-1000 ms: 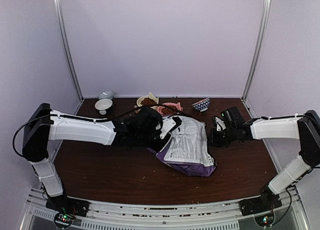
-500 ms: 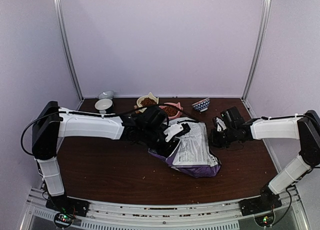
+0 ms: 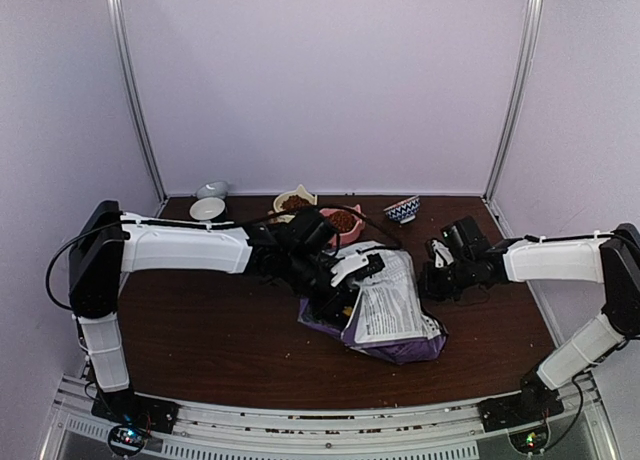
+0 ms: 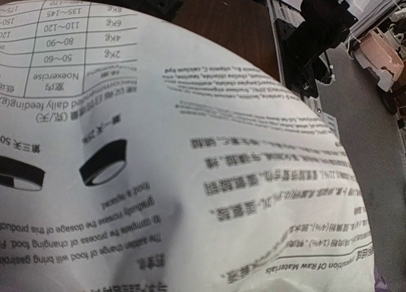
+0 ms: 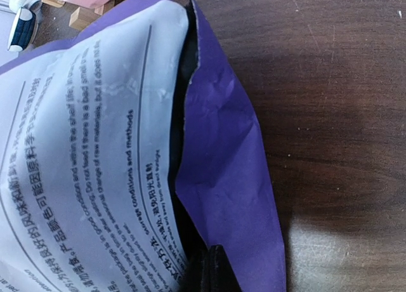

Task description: Serve the pet food

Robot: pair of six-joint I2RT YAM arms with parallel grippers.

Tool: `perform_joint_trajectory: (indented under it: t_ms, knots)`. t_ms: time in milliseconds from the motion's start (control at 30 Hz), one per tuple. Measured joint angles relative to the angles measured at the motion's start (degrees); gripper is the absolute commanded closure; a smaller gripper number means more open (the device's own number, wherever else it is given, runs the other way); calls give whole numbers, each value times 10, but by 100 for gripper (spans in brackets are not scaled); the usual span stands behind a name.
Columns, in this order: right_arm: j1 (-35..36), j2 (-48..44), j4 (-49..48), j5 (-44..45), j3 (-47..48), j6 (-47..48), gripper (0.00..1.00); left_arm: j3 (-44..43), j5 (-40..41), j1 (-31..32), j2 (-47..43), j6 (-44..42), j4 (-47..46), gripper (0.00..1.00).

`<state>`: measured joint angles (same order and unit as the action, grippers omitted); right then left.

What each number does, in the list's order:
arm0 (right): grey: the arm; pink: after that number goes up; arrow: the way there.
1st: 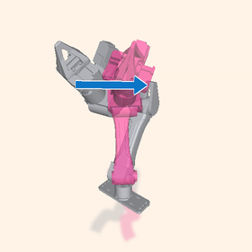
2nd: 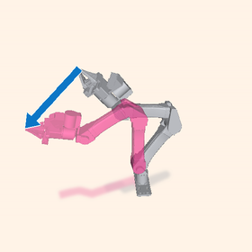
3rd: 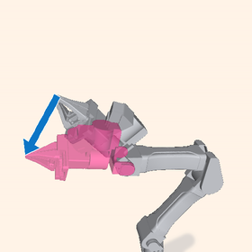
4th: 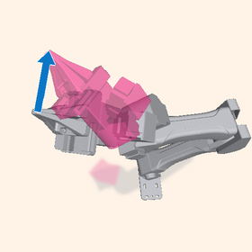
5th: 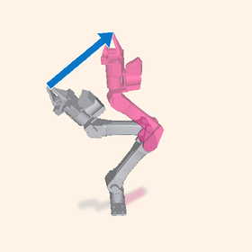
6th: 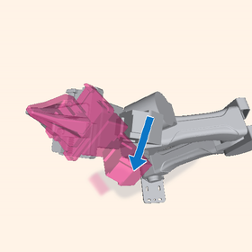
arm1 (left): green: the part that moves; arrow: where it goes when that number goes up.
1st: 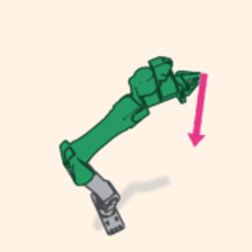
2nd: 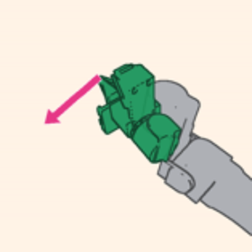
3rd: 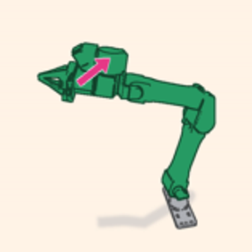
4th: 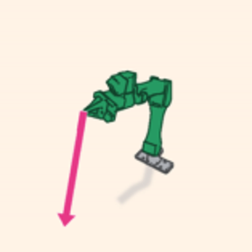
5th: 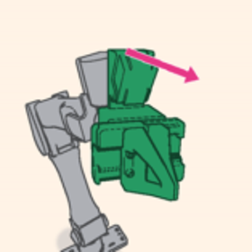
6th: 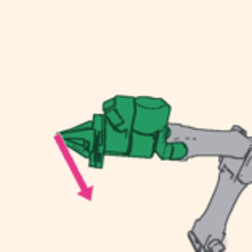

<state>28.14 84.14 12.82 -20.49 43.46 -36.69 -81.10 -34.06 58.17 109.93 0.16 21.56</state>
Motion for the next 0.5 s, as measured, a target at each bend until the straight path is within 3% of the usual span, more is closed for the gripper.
perform_joint_trajectory:
  t_ms: [233,500]
  knots:
    - [5,-20,17,9,-11,-6,100,27,-19,0,-24,25,-2,100]
    - [9,-51,21,31,-26,-12,100,123,-52,-6,-93,159,-82,100]
